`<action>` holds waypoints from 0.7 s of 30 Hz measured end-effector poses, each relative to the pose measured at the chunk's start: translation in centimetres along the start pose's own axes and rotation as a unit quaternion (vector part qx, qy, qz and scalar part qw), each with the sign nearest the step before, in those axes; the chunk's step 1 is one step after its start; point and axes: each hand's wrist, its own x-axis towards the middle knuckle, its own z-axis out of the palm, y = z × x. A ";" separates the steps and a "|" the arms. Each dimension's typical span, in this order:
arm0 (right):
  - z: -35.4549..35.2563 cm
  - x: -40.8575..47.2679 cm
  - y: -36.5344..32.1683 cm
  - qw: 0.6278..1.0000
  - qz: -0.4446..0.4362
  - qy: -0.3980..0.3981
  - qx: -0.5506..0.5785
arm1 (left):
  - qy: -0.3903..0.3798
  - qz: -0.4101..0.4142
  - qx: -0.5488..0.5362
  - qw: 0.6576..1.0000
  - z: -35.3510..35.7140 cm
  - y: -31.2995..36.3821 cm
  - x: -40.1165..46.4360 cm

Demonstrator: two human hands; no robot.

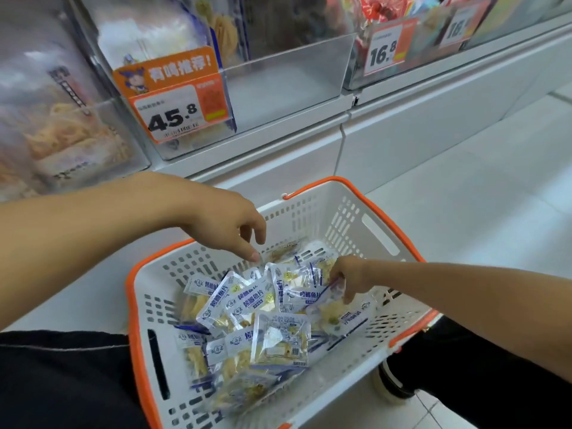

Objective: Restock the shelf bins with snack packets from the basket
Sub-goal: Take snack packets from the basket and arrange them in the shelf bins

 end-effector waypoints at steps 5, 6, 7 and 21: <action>-10.3 -6.2 -3.1 0.984 -0.075 -0.065 0.149 | 0.049 -0.014 -0.055 0.997 0.1 -1.0 -0.8; -12.8 -7.9 -4.1 0.976 -0.097 -0.049 0.190 | 0.075 -0.019 -0.085 0.993 0.1 -1.3 -0.9; -15.2 -9.6 -5.1 0.965 -0.122 -0.028 0.232 | 0.104 -0.019 -0.134 0.985 0.0 -1.5 -1.1; -27.7 -17.9 -14.1 0.916 -0.308 0.200 0.159 | 0.585 0.052 -0.597 0.547 -5.2 -2.8 -6.9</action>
